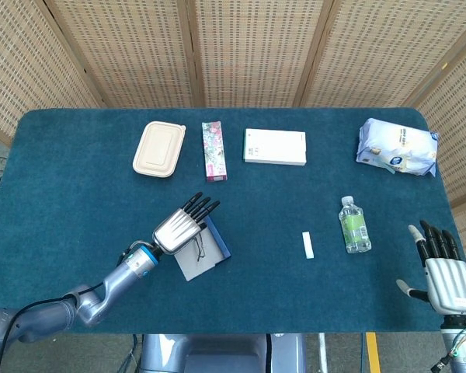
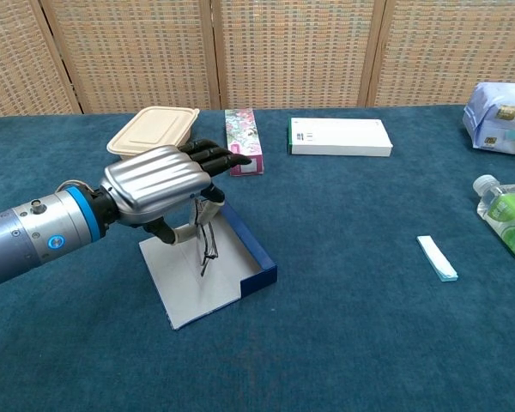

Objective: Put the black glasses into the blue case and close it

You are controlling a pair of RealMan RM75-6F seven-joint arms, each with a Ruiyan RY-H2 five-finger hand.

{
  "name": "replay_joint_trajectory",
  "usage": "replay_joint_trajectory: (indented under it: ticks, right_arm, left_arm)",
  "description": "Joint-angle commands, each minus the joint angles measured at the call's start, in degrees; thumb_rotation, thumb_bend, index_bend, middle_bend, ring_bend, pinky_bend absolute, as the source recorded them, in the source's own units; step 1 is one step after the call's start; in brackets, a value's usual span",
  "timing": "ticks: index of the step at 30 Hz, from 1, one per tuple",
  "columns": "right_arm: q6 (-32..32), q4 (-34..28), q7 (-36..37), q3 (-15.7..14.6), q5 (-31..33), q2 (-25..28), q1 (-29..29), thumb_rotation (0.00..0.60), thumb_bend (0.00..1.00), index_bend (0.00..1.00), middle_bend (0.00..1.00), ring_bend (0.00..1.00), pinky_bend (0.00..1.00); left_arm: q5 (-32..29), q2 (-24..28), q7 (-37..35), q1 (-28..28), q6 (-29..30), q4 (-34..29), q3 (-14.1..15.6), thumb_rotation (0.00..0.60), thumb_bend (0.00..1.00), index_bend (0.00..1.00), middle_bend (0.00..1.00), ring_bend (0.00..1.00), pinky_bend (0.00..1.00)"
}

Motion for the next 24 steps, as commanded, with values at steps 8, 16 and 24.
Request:
replay_joint_trajectory:
  ticks: [8, 16, 24]
  right_arm:
    - [-0.10, -0.17, 0.02, -0.02, 0.07, 0.11, 0.03, 0.600, 0.00, 0.06, 0.00, 0.00, 0.00]
    - [-0.30, -0.25, 0.18, -0.08, 0.15, 0.26, 0.07, 0.600, 0.00, 0.06, 0.00, 0.00, 0.00]
    - [-0.28, -0.29, 0.09, -0.09, 0.16, 0.28, 0.07, 0.600, 0.00, 0.06, 0.00, 0.00, 0.00]
  left_arm:
    - [-0.59, -1.78, 1.70, -0.85, -1.36, 0.52, -0.18, 0.600, 0.48, 0.68, 0.00, 0.00, 0.00]
    - [-1.55, -3.32, 3.91, -0.89, -1.94, 1.34, -0.35, 0.600, 0.43, 0.36, 0.00, 0.00, 0.00]
    - [-0.32, -2.86, 1.74, -0.77, 0.00, 1.54, 0.24, 0.600, 0.37, 0.01, 0.00, 0.00, 0.00]
